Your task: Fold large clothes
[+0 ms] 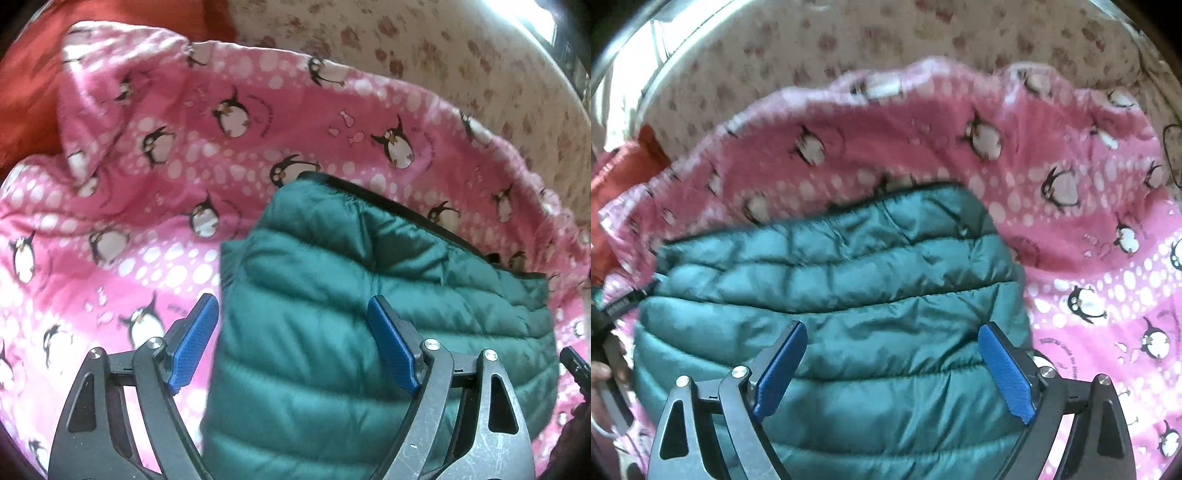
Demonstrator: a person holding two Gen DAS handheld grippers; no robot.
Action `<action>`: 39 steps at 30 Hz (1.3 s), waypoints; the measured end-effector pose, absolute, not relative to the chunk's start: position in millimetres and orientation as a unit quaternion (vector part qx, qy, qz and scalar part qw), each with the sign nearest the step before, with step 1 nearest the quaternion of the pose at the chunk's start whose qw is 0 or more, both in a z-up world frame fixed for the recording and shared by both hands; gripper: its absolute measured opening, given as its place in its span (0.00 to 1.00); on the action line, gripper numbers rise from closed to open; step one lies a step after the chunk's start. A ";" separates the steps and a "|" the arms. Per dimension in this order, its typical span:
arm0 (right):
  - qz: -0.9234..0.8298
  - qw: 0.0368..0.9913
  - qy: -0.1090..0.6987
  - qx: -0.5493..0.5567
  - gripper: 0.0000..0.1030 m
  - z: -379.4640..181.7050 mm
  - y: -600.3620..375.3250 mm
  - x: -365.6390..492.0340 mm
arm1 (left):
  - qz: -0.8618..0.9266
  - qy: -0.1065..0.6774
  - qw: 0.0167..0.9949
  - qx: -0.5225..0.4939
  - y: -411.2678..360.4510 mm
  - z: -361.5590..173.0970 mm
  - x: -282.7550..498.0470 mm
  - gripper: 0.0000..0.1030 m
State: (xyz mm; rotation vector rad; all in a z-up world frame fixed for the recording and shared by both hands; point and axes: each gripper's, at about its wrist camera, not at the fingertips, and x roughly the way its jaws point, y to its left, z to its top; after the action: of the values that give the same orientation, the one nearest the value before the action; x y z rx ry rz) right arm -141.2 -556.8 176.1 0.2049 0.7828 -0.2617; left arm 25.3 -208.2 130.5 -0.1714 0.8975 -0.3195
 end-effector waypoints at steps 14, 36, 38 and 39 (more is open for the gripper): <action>-0.146 0.890 0.422 0.089 0.91 132.4 -530.6 -172.0 | -0.153 0.437 0.885 -0.056 -165.8 128.6 -44.5 0.81; -0.151 0.896 0.402 0.115 0.90 164.6 -558.0 -210.3 | -0.199 0.447 0.868 -0.085 -173.4 117.5 -53.2 0.81; -0.151 0.895 0.400 0.129 0.91 162.4 -565.6 -209.0 | -0.207 0.453 0.861 -0.101 -171.2 114.1 -48.2 0.81; -0.153 0.894 0.400 0.136 0.91 160.9 -570.0 -208.0 | -0.211 0.456 0.858 -0.109 -170.0 112.5 -45.8 0.81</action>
State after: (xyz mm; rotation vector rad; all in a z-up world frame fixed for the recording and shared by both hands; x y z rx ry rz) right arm -208.0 -570.0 160.9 0.2817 0.8289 -0.3164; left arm -45.8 -170.0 112.5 -0.2292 0.9586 -0.4422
